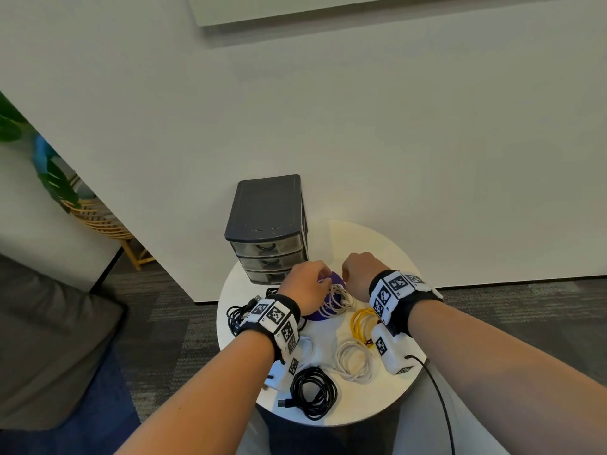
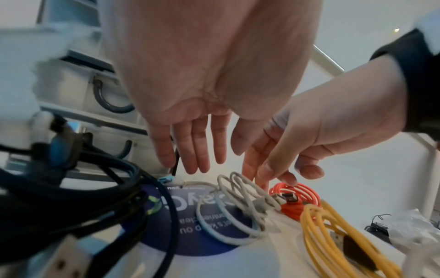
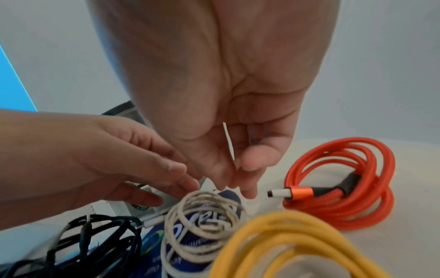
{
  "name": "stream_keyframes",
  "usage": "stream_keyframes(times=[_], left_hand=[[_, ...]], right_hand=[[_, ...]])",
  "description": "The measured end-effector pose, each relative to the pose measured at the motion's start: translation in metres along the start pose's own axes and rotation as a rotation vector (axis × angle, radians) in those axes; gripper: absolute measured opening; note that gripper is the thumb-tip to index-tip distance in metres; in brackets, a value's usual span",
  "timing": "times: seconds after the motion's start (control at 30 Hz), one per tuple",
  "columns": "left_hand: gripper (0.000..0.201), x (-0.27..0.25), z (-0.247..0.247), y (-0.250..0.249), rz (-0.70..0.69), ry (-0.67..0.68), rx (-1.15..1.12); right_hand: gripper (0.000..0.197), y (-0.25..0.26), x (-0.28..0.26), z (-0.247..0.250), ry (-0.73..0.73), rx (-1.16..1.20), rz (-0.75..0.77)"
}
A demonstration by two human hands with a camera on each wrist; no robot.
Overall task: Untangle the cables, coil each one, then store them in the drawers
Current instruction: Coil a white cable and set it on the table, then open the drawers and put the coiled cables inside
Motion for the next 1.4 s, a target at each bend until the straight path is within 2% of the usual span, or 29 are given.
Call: stream_keyframes(times=[0.13,0.27,0.37,0.43,0.53,0.6,0.7,0.87,1.07,1.3,1.4], left_hand=[[0.025,-0.006,0.03,-0.003,-0.031,-0.095,-0.1],[0.019,-0.012,0.075,0.008,0.014,-0.238,-0.255],[0.018,-0.019,0.09,0.042,0.24,-0.284,-0.578],[0.019,-0.029,0.092,0.063,0.414,-0.307,-0.805],[0.022,-0.038,0.092,0.073,0.498,-0.309,-0.93],[0.032,-0.04,0.091,0.072,0.46,-0.285,-0.835],[0.049,-0.038,0.093,0.07,0.31,-0.269,-0.471],[0.055,-0.041,0.097,0.056,0.117,-0.25,0.055],[0.044,-0.051,0.105,0.045,0.067,-0.251,0.191],[0.045,-0.078,0.108,0.041,0.048,-0.191,0.254],[0.043,-0.092,0.107,0.041,0.049,-0.186,0.25]], right_hand=[[0.02,0.011,0.0,0.037,-0.12,0.118,0.067],[0.025,0.047,-0.006,0.086,-0.303,0.302,0.241],[0.037,0.08,-0.015,0.104,-0.356,0.312,0.366],[0.05,0.1,-0.017,0.103,-0.329,0.254,0.418],[0.067,0.121,-0.014,0.086,-0.218,0.092,0.435],[0.074,0.128,-0.014,0.076,-0.149,0.024,0.42],[0.078,0.128,-0.015,0.072,-0.13,0.031,0.386],[0.078,0.127,-0.012,0.072,-0.148,0.058,0.364],[0.074,0.127,-0.004,0.075,-0.157,0.07,0.367],[0.077,0.125,-0.002,0.074,-0.137,0.051,0.399],[0.073,0.124,-0.006,0.079,-0.167,0.146,0.407]])
Point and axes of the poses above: each hand's wrist, its own x-axis towards the middle knuckle, its own z-axis out of the back of the hand, y = z × x, the point moved 9 cm from there along x, towards the middle knuckle, and after that the axes turned 11 degrees about -y, right-handed, at the moved point
